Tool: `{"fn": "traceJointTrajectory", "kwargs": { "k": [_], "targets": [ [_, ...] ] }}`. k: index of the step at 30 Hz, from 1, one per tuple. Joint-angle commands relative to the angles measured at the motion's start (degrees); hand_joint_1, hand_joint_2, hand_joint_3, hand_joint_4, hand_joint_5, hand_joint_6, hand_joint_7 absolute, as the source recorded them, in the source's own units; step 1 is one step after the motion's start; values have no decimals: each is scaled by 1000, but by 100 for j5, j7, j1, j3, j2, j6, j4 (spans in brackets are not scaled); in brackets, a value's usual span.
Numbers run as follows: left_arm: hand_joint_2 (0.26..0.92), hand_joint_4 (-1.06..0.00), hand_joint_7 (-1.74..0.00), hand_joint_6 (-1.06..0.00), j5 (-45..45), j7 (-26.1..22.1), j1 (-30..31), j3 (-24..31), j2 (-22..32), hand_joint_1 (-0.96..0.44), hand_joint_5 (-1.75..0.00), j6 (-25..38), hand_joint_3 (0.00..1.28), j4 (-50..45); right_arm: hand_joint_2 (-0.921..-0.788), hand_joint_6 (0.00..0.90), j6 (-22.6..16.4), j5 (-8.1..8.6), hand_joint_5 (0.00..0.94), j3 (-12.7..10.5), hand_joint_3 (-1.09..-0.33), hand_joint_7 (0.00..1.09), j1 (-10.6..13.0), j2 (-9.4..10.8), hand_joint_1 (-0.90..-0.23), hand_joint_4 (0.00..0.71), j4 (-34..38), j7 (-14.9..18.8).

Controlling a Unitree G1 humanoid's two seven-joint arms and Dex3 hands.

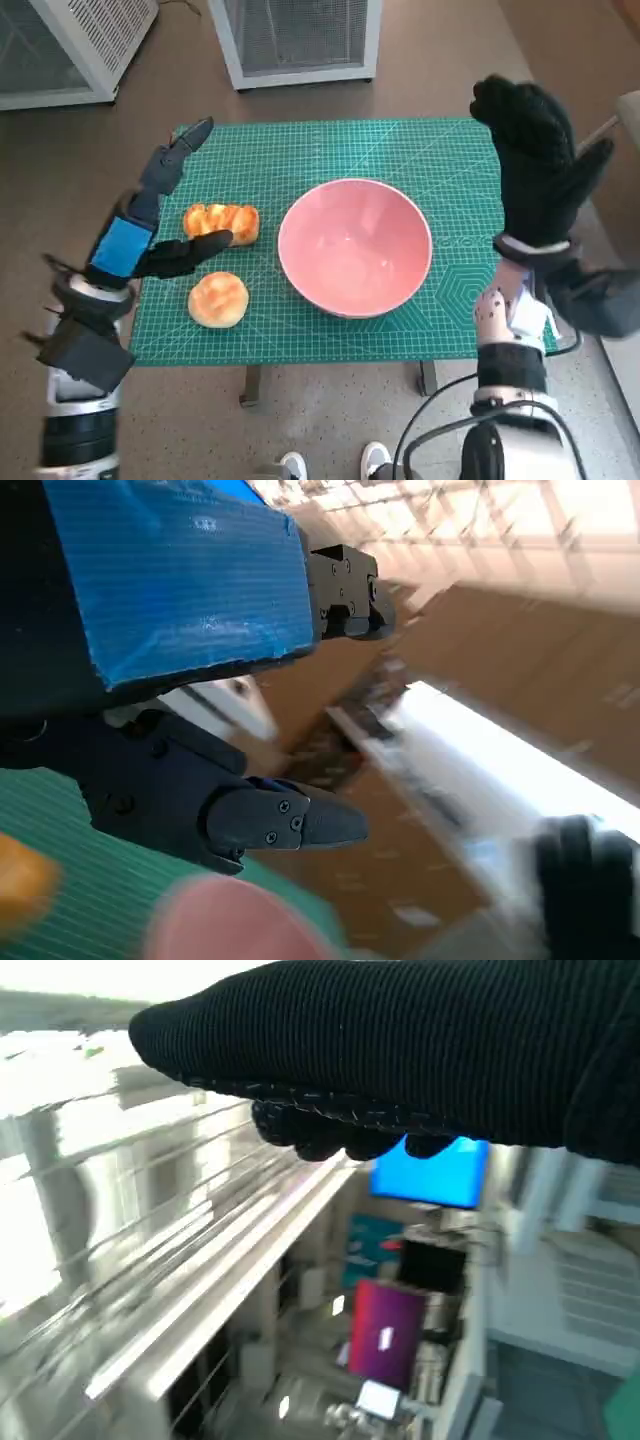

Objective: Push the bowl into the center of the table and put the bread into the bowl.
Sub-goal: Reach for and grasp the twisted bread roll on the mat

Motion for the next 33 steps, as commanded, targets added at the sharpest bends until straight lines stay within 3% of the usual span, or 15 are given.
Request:
{"fn": "traceJointTrajectory", "kwargs": {
  "k": [1,7,10,19,25,33],
  "targets": [
    [891,-51,-281,-24,311,-290,-83,-183,345,-612,0,897,58,-399,-921,165,303,192,12,131,-508,589,374,-21,-400,447,-487,79],
    [793,-41,-246,-55,811,-616,-326,-581,594,-454,-1,2060,9,-646,-921,182,539,257,8,287,-433,581,626,-23,-424,449,-1031,21],
    [745,-46,-184,-112,1102,-726,-507,-837,669,-301,-1,2425,4,-585,-921,186,587,231,8,338,-421,578,704,-48,-435,450,-1184,3],
    [729,-85,-94,-196,1808,-1070,-1184,-1662,676,76,-10,3270,7,79,-921,169,437,81,3,437,-438,565,825,-110,-427,445,-1372,-14],
    [735,-107,-68,-211,2168,-1204,-1630,-2168,619,114,-11,3529,11,741,-921,157,340,37,0,459,-459,562,817,-155,-417,439,-1302,-47],
    [734,-120,-44,-218,2413,-1198,-2202,-2673,421,42,-7,3568,10,1863,-921,151,298,2,0,481,-476,564,822,-183,-406,428,-1269,-58]
  ]
}}
